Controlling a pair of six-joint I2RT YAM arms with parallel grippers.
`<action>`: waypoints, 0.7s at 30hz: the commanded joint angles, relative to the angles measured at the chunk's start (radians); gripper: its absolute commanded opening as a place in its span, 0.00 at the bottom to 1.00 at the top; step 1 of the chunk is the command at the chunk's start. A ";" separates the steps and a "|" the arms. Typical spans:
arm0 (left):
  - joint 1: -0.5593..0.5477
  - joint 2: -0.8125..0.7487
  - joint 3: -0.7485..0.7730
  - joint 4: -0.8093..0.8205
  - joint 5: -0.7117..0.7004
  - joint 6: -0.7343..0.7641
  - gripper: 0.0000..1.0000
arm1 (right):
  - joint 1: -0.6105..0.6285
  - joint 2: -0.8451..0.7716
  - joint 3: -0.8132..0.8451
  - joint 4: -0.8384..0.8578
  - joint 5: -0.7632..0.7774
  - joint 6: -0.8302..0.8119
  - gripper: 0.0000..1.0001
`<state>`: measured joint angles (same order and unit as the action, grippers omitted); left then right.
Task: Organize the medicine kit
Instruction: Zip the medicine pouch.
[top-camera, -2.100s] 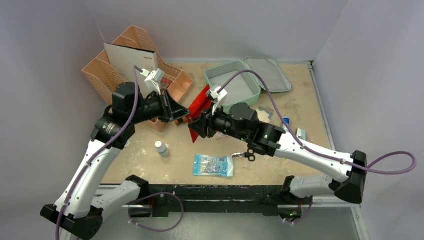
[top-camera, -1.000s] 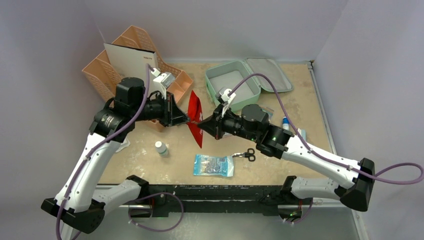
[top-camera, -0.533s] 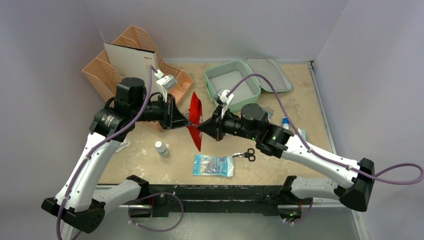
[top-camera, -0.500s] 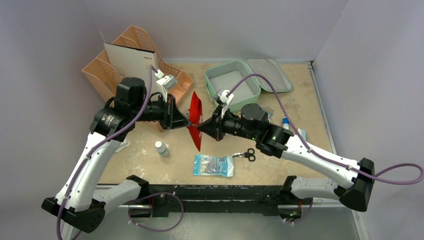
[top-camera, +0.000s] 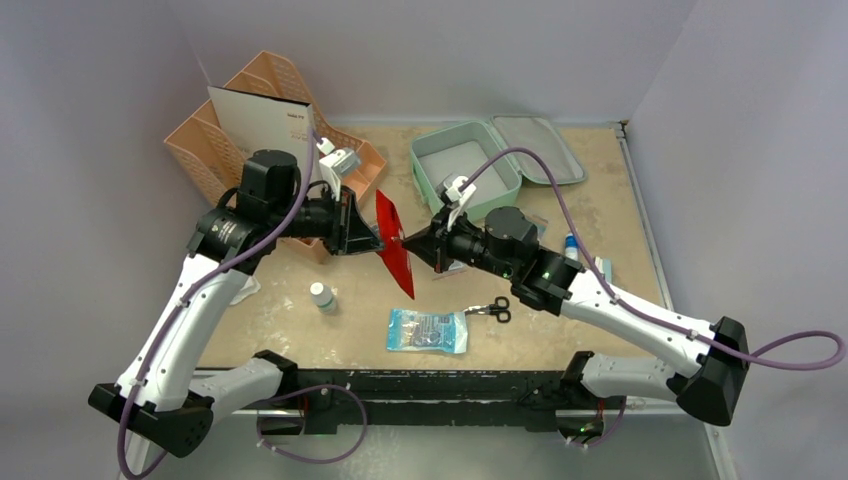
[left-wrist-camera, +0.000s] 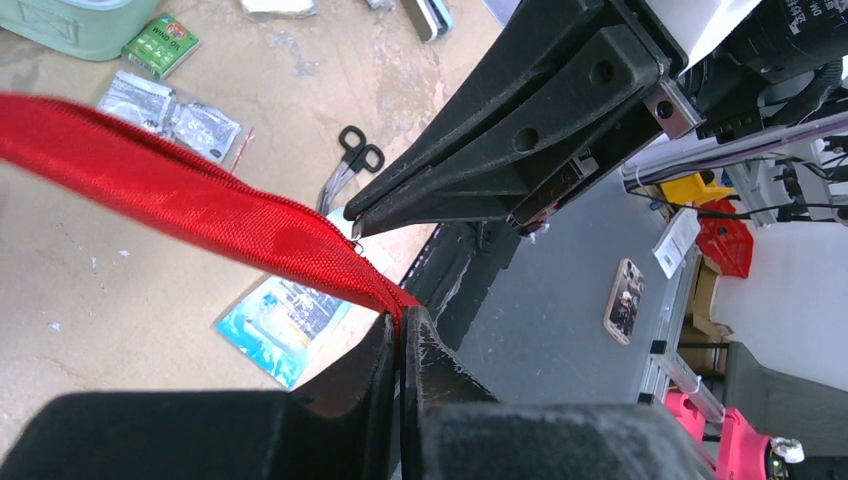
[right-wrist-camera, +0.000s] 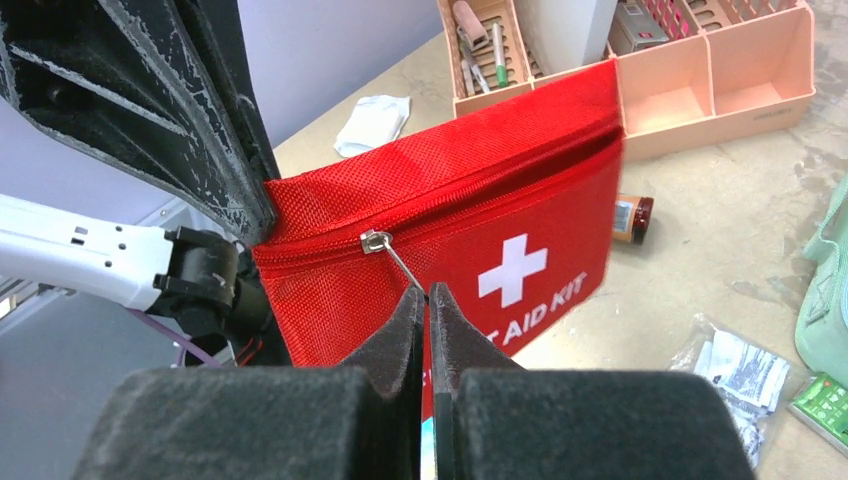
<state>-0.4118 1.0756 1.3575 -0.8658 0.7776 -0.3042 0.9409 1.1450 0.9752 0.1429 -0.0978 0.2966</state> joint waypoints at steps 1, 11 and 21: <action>0.001 -0.015 0.052 -0.027 0.041 0.030 0.00 | -0.027 0.006 -0.026 0.034 0.008 -0.050 0.00; 0.001 0.000 0.060 -0.043 0.187 0.106 0.00 | -0.097 0.004 -0.044 -0.031 0.086 0.009 0.00; 0.001 0.005 0.063 -0.131 0.179 0.163 0.00 | -0.184 0.022 -0.053 -0.076 0.150 0.049 0.00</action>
<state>-0.4118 1.0904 1.3727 -0.9352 0.9089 -0.1867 0.8062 1.1641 0.9401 0.1047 -0.0639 0.3275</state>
